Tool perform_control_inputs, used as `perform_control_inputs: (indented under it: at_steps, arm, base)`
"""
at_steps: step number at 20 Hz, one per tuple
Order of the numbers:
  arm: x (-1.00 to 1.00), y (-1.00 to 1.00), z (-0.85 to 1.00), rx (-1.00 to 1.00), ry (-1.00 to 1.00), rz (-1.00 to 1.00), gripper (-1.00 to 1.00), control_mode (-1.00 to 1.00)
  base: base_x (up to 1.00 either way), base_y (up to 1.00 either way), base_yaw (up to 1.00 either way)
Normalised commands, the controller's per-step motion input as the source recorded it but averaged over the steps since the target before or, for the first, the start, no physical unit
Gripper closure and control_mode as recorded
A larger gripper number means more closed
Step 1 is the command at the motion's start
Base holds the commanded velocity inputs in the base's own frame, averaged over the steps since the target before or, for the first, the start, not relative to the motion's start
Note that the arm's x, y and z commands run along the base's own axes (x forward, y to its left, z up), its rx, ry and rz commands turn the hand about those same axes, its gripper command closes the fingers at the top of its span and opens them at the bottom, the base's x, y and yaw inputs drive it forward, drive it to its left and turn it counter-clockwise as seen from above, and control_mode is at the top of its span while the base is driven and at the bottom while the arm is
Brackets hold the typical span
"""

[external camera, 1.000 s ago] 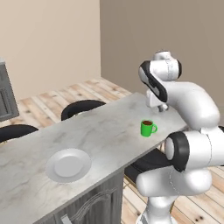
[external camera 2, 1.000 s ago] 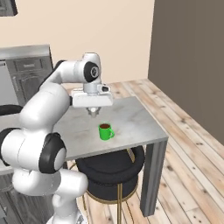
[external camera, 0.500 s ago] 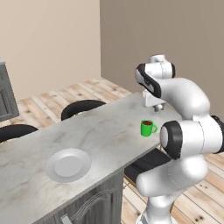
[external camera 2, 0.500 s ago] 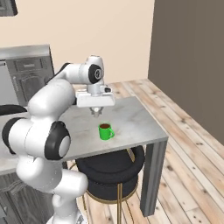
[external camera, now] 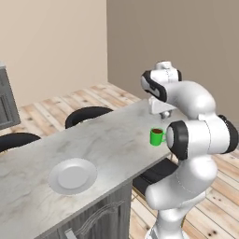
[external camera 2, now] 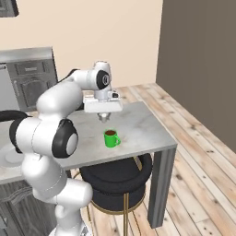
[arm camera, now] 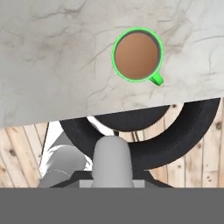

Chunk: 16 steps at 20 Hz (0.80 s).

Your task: Pick up the marshmallow and place it in the cup of hot chocolate on the dining counter.

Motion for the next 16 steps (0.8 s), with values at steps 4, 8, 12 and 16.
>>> perform_control_inputs:
  at_steps: [4,8,12,16]
  arm:
    - [0.36,0.0,-0.36,0.0,0.0,0.0,1.0,-1.0]
    - [0.28,0.0,-0.29,0.0,0.0,0.0,1.0,-1.0]
    - [0.24,0.0,-0.26,0.0,0.0,0.0,1.0,-1.0]
    - [0.12,0.0,-0.31,0.0,0.0,0.01,1.0,-1.0]
  base:
    - [0.0,0.0,0.0]
    - [0.0,0.0,0.0]
    - [0.0,0.0,0.0]
    - [0.0,0.0,0.0]
